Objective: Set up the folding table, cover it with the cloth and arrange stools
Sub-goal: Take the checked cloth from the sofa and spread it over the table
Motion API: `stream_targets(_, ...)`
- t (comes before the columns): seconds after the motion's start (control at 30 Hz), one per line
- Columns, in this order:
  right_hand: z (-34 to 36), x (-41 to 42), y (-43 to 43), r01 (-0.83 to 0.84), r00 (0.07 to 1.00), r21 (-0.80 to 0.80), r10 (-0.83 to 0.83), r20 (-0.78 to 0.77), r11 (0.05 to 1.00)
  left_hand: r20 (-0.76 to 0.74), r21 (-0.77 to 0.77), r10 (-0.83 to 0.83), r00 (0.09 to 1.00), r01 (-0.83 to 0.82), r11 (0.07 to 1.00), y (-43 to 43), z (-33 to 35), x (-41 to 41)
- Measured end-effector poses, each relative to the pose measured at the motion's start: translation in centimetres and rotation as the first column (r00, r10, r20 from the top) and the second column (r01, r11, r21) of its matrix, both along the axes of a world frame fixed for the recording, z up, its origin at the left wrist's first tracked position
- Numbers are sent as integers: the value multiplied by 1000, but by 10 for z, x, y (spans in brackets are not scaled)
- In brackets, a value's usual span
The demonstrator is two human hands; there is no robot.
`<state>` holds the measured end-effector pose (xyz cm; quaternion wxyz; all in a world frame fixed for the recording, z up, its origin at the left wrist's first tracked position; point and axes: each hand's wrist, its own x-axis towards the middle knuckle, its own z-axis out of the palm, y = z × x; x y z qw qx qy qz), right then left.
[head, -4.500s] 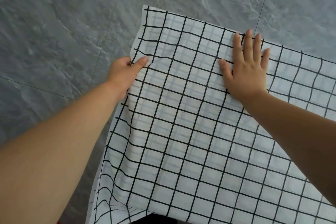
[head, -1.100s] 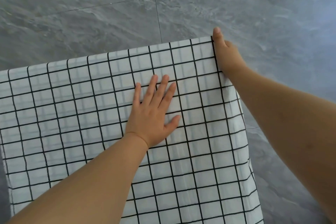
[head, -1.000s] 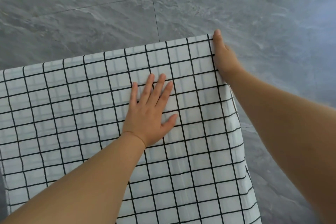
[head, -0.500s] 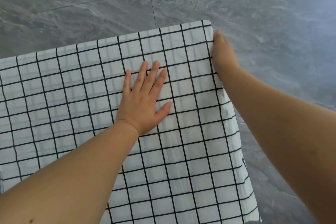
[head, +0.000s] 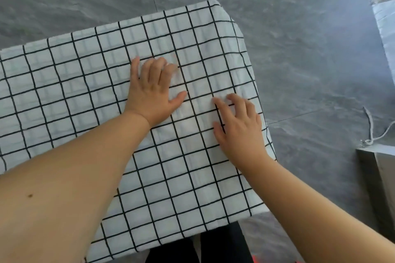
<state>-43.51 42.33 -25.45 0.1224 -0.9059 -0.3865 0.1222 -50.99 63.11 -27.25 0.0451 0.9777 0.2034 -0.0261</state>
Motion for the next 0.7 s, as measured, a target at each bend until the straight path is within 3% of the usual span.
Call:
stream_targets(0.07, 2, 1, 5, 4, 1000, -16, -5, -24, 1000, 16, 44, -27, 1000, 26, 999, 0, 5, 0)
stream_targets(0.23, 7, -8, 7, -10, 999, -135, 6, -35, 991, -127, -27, -47, 991, 44, 999, 1, 29, 8)
stream_targets(0.37, 12, -9, 11, 14, 996, -148, -27, -80, 989, -272, 25, -112, 956, 124, 992, -17, 48, -5)
stream_targets(0.53, 15, -22, -21, 197, 978, -31, -199, -62, 980, -105, -109, -314, 944, 302, 947, -85, 43, -74)
stream_targets(0.7, 12, -47, -95, 258, 956, -43, -262, -135, 965, -111, -179, -187, 976, 166, 970, -136, 29, -115)
